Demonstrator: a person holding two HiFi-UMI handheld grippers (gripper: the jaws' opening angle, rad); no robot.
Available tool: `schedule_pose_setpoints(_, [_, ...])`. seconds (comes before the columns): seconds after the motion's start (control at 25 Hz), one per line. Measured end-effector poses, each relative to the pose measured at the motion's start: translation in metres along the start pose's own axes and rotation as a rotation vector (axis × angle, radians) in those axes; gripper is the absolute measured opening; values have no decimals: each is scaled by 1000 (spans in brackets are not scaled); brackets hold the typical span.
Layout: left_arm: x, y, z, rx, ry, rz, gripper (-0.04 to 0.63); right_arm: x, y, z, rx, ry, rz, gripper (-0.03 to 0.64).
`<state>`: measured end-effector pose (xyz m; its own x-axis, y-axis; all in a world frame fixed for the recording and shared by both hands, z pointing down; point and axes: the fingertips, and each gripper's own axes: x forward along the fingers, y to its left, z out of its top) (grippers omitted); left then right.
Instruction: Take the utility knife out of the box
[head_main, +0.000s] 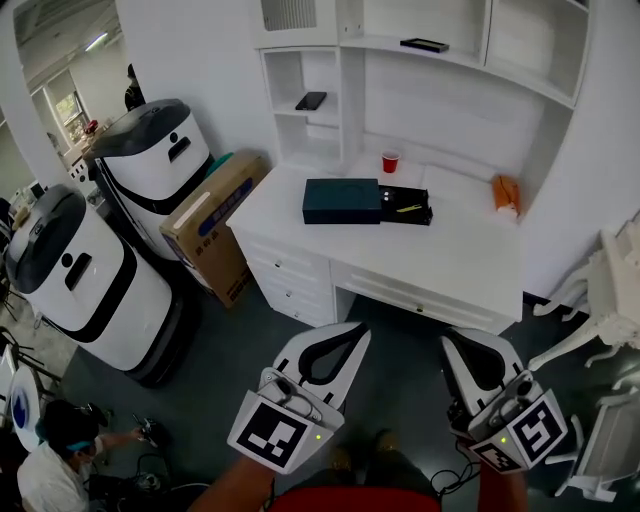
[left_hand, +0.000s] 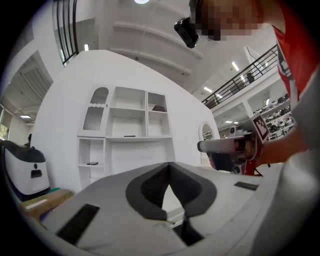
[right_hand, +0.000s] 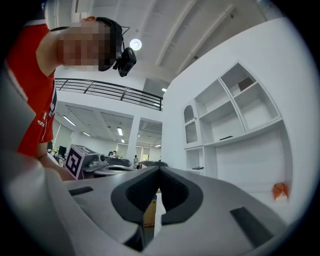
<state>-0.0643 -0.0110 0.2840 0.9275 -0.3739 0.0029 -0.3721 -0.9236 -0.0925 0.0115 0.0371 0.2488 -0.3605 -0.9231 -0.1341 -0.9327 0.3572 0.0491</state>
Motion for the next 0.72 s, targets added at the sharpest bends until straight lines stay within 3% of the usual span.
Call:
schedule_pose_setpoints(0.2, [47, 35, -10, -8, 14, 25, 38, 34, -54, -12, -1, 9, 20, -6])
schedule_pose_setpoints(0.56, [154, 98, -17, -4, 19, 123, 38, 104, -162, -25, -32, 13, 133, -6])
schedule_pose_setpoints(0.72, [196, 120, -13, 30, -25, 147, 38, 126, -201, -34, -48, 37, 180, -6])
